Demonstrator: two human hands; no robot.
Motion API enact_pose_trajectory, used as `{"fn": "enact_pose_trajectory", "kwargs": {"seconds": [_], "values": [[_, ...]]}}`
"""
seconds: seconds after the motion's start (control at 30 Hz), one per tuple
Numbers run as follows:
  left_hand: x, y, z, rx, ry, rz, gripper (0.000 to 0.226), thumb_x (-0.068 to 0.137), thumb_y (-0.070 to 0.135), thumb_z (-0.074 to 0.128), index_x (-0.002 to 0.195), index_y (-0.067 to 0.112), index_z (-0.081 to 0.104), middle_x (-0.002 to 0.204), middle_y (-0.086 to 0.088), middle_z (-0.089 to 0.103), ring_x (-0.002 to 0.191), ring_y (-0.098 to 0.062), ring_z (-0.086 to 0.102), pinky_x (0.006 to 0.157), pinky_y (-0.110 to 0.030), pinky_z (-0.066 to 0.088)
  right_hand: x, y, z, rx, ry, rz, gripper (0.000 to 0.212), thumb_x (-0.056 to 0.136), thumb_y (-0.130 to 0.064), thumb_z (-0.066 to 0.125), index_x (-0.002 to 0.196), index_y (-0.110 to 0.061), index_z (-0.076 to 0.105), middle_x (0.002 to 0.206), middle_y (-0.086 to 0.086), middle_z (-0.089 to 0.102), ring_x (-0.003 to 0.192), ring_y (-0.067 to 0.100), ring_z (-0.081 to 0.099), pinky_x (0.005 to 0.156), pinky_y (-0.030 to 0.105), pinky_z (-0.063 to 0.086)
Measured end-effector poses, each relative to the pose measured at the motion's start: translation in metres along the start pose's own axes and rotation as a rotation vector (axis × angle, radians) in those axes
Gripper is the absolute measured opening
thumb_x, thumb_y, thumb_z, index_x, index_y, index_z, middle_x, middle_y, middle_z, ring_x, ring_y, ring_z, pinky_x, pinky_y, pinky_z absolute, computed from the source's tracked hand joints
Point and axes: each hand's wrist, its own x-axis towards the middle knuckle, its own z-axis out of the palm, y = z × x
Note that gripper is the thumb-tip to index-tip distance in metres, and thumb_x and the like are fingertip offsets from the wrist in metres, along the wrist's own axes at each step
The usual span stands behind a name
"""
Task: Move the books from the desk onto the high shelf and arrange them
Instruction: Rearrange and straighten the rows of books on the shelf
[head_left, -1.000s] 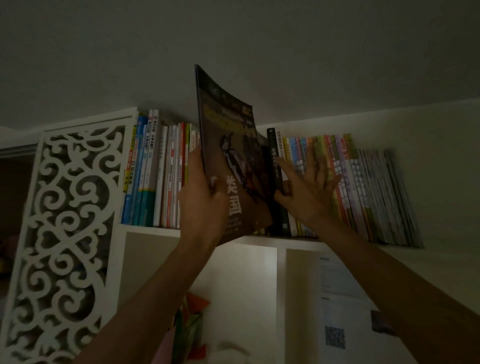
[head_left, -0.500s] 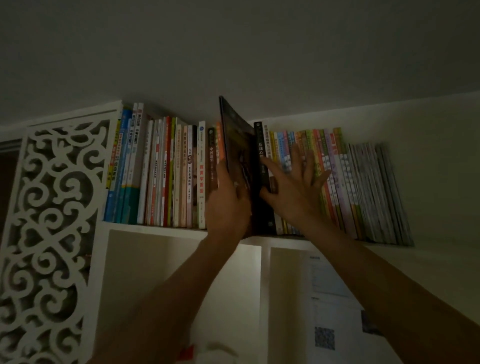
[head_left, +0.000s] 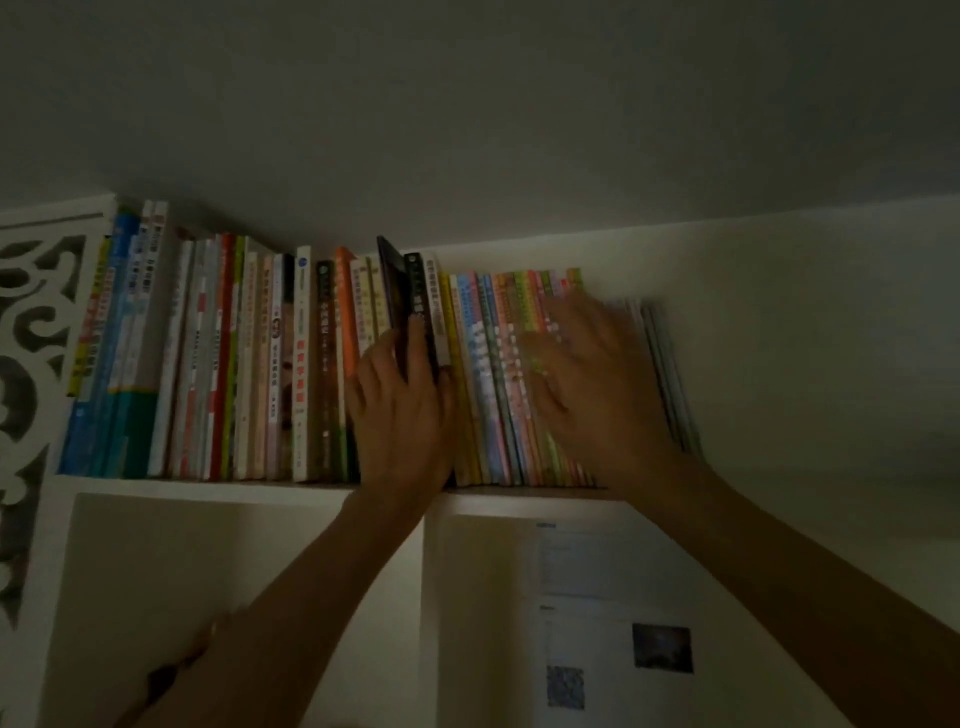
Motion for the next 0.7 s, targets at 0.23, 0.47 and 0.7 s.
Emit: {"fn": "enact_pose_trajectory", "kwargs": {"seconds": [0.23,0.47,0.7], "values": [[0.009,0.05,0.019,-0.082,-0.268,0.264,0.076,0.077,0.07,-0.004,0.141,0.034,-0.022,0.147,0.002,-0.035,0.137,-0.019,-0.03,0.107,-0.041,-0.021,-0.03,0.059,-0.027,0.677,-0.245,0.707,0.076,0.091,-0.041,0.051,0.147,-0.017,0.005,0.143,0.007,0.034,0.123,0.021,0.043,0.093,0.014,0.038],[0.004,0.041,0.053,0.095,-0.277,0.237,0.076,0.073,0.075,-0.015,0.136,0.038,-0.033,0.149,-0.006,-0.034,0.136,-0.025,-0.032,0.1,-0.038,-0.035,-0.029,0.079,0.002,0.645,-0.301,0.535,0.066,0.089,-0.05,0.047,0.141,-0.029,0.013,0.134,0.005,0.049,0.109,0.02,0.057,0.094,0.039,0.049],[0.012,0.05,0.036,-0.054,-0.226,0.198,0.075,0.082,0.067,0.001,0.148,0.032,0.0,0.157,0.0,-0.008,0.143,-0.021,-0.013,0.108,-0.042,-0.021,-0.014,0.078,-0.014,0.757,-0.274,0.53,0.07,0.084,-0.045,0.057,0.137,-0.016,0.023,0.123,-0.006,0.048,0.1,0.006,0.05,0.071,0.005,0.043]]}}
